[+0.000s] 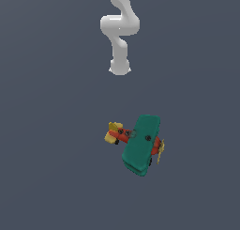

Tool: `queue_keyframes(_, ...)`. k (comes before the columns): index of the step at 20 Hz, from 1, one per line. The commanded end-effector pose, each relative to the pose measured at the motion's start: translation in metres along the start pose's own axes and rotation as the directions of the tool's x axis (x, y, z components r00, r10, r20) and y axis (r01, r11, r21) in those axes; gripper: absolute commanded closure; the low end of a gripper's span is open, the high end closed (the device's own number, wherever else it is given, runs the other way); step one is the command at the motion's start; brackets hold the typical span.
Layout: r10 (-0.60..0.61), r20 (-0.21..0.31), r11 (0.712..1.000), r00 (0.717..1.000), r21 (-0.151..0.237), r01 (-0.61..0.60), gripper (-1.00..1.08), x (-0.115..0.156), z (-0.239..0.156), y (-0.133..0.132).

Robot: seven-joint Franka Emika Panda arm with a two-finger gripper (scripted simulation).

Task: Pick up the object and move it to a goal position.

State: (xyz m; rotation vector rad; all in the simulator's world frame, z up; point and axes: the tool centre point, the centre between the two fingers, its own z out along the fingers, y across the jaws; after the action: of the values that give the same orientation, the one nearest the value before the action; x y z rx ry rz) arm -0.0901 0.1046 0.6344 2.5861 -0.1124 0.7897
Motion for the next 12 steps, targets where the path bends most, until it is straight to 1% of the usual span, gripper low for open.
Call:
queue_keyframes(1,-0.005,-0.016,1.0,1.0,-0.029,0.005,-0.6,0.001,-0.008,-0.008)
queue_keyframes(12,-0.044,-0.068,0.986,0.997,-0.161,0.032,-0.6,0.004,-0.028,-0.049)
